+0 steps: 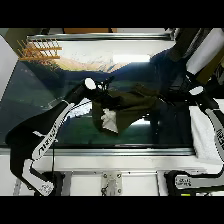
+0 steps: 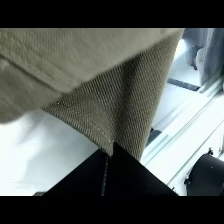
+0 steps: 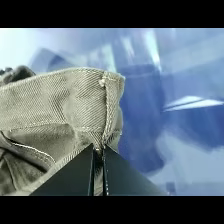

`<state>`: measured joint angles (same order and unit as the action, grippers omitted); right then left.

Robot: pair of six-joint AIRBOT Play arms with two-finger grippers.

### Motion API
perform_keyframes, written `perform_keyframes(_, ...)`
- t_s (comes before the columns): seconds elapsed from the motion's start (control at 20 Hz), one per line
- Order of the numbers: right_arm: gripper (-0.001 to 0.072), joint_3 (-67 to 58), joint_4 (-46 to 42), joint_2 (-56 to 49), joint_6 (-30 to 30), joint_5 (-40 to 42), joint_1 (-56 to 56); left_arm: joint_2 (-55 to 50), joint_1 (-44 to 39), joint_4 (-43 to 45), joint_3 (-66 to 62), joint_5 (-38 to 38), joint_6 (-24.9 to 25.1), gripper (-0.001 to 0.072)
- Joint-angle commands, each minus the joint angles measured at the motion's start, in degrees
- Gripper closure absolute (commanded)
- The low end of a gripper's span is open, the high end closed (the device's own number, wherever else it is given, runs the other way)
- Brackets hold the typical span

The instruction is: Fold the clothes and pants, and hang the long-sleeved shirts on hangers.

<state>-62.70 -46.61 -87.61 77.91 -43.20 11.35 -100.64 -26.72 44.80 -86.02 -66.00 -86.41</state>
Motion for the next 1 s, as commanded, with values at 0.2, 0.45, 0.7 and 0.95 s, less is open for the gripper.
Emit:
perform_keyframes(0.2,0.0681,-4.96,2.49,14.97,-6.80,-3.58,0.02,19.17,8.61,0.52,-4.02,0.22,0.09,0.0686)
perform_keyframes(0.45,0.0681,-7.78,2.47,37.51,-5.77,-12.26,-0.02,34.86,12.26,0.68,-14.88,-0.52,0.09,0.0686)
perform_keyframes(0.7,0.0681,-7.78,1.68,55.23,0.46,-16.22,0.00,47.98,11.89,0.68,-15.17,-0.24,0.02,0.0686)
perform_keyframes(0.95,0.0681,-7.78,-0.98,59.84,7.72,-19.87,0.00,57.64,7.63,0.70,0.22,0.26,-6.60,0.0686)
